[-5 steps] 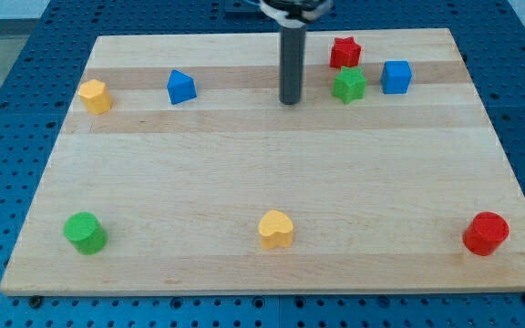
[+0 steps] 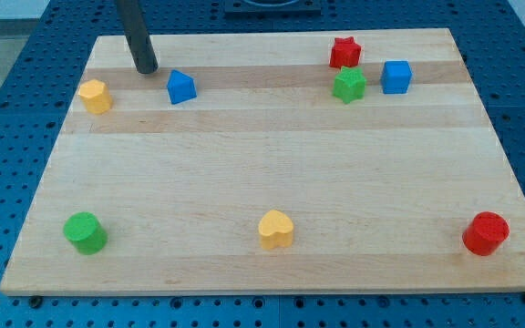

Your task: Locate the blue triangle vertically down towards blue cube

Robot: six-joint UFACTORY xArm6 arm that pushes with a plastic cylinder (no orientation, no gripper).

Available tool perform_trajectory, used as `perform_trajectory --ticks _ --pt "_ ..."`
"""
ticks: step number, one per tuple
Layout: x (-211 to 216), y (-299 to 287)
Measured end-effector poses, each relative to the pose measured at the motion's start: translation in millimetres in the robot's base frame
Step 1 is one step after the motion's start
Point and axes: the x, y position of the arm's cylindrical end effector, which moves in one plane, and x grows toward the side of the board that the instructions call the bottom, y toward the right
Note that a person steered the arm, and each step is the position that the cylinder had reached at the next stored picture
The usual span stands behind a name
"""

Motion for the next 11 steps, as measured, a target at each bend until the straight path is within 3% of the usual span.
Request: perform_trajectory --ticks 1,2,4,5,6,7,8,9,11 --pt "0 7" --pt "16 59" --pt "94 156" --pt "71 154" --pt "13 119" --pt "-18 71" --pt "-18 50" --pt "-7 40" --pt "110 60"
